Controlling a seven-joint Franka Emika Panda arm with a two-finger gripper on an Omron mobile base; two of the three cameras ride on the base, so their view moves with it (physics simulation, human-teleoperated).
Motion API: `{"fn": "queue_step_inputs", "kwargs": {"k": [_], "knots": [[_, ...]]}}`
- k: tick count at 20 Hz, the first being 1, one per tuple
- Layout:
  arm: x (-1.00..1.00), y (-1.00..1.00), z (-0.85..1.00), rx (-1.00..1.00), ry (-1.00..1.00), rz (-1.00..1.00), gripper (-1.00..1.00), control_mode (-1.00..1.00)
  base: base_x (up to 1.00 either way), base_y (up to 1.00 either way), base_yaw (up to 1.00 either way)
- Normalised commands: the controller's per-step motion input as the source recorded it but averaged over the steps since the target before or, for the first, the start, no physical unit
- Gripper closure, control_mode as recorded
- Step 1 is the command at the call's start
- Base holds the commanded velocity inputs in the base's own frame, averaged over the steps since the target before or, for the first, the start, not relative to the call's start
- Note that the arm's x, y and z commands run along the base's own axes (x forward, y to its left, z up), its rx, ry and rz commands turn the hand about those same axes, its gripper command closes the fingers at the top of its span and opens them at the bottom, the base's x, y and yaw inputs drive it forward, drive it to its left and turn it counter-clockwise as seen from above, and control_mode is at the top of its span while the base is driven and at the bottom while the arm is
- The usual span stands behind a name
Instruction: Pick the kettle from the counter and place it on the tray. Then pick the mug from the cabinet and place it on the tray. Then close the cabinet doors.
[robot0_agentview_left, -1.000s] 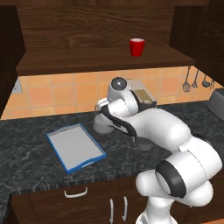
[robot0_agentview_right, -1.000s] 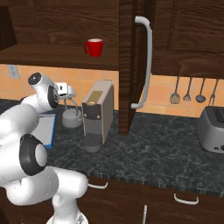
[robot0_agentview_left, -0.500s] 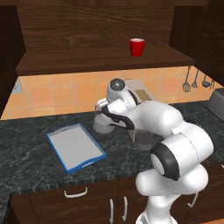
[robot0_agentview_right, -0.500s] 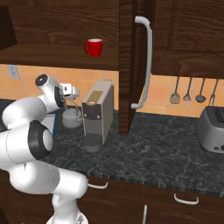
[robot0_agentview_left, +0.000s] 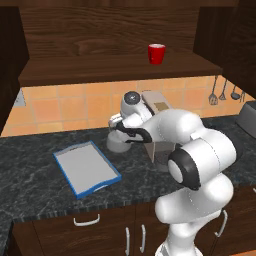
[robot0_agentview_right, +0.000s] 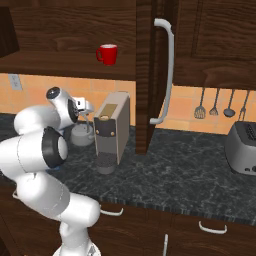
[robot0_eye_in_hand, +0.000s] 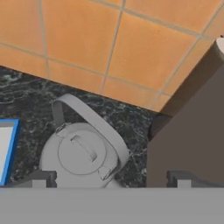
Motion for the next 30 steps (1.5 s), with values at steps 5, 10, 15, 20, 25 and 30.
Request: {"fn": "queue_step_inputs", "kwargs": {"k": [5,10,15,20,25,30], "knots": [[0.30,0.00,-0.21,0.00,0.03,0.03,-1.00,-1.00,0.00,0.00,0.00],[0.30,0.00,-0.19,0.00,0.02,0.02,-1.00,-1.00,0.00,0.00,0.00],[0.23,0.00,-0.10,0.00,0.00,0.02,-1.00,-1.00,0.00,0.00,0.00],[0.05,0.00,-0.18,0.00,0.00,0.02,-1.00,-1.00,0.00,0.00,0.00],[0.15,0.00,-0.13,0.00,0.00,0.01,-1.00,-1.00,0.00,0.00,0.00],[0.06,0.00,-0.25,0.00,0.00,0.02,-1.00,-1.00,0.00,0.00,0.00]]}}
